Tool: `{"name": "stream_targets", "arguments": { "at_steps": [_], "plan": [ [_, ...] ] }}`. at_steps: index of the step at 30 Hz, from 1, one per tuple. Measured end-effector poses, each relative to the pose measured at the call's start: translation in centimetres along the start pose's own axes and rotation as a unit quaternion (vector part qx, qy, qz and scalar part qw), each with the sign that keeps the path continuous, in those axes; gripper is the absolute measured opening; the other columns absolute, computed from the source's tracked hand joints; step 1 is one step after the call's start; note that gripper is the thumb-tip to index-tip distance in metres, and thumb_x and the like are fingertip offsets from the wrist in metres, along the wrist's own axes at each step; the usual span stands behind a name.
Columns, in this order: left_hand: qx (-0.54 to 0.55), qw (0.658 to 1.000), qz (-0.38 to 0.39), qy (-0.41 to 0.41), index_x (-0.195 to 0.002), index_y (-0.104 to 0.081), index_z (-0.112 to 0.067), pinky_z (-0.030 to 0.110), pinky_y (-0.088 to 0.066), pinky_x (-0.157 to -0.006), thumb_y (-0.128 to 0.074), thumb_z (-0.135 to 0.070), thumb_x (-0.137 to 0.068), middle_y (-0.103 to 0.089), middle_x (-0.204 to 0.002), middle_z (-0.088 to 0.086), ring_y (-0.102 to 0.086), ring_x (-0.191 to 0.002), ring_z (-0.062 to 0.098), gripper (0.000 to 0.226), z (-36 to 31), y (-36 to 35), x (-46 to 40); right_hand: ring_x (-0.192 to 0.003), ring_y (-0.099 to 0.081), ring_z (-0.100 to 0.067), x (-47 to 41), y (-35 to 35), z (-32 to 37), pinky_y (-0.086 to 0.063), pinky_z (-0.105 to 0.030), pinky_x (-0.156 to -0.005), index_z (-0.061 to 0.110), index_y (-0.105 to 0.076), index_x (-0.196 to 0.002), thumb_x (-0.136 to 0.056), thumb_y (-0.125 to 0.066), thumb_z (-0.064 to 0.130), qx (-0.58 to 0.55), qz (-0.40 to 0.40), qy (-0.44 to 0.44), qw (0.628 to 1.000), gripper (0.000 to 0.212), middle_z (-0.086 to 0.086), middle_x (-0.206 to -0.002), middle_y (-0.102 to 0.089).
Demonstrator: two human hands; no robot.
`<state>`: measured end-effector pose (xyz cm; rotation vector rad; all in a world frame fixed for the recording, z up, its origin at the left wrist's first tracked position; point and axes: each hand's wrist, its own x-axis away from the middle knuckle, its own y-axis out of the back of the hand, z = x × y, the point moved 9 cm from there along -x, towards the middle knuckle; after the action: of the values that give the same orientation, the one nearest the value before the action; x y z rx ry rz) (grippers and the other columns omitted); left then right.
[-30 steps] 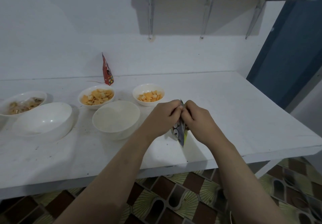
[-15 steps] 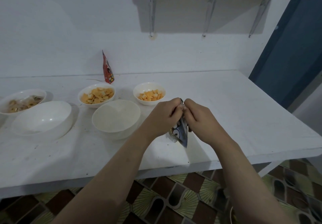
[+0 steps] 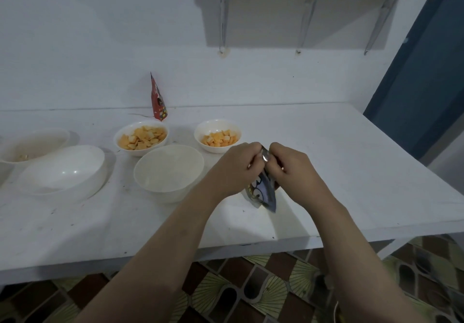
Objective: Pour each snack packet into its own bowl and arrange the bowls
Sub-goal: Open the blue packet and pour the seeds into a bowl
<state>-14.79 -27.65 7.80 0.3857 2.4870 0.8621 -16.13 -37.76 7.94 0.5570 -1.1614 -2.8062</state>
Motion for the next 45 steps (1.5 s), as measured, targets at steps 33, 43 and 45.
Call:
{"name": "stream_targets", "arguments": {
  "at_steps": [33,43,45],
  "plan": [
    [0.22,0.928,0.069,0.292,-0.102,-0.042,-0.017,0.045,-0.056,-0.09,-0.044,0.0,-0.089,-0.058,-0.105,0.006,-0.061,-0.094,0.019,0.022,2.4,-4.0,0.7,-0.07,-0.061,-0.037,2.1,2.2,-2.0,-0.053,-0.047,-0.063,0.004,-0.061,-0.106,-0.095,-0.038,0.005,0.065,-0.149,-0.116,0.98,0.026,-0.018,-0.078,-0.065],
    [0.406,0.855,-0.023,0.322,-0.115,-0.051,-0.031,0.048,-0.043,-0.104,-0.038,-0.069,-0.091,-0.052,-0.14,-0.005,-0.051,-0.126,0.026,0.047,5.2,-4.0,1.5,-0.074,-0.06,-0.03,3.2,4.8,-0.1,-0.052,-0.04,-0.063,0.012,-0.063,-0.117,-0.096,-0.038,0.005,0.055,-0.176,-0.101,0.978,0.033,-0.012,-0.085,-0.067],
    [0.423,0.838,-0.067,0.339,-0.132,-0.049,-0.022,0.043,-0.045,-0.101,-0.037,-0.058,-0.097,-0.053,-0.139,0.0,-0.053,-0.123,0.029,0.051,6.3,-3.1,1.1,-0.075,-0.06,-0.027,3.0,5.5,1.8,-0.05,-0.037,-0.063,0.014,-0.064,-0.118,-0.096,-0.039,0.005,0.046,-0.188,-0.072,0.979,0.034,-0.009,-0.086,-0.067]
  ]
}}
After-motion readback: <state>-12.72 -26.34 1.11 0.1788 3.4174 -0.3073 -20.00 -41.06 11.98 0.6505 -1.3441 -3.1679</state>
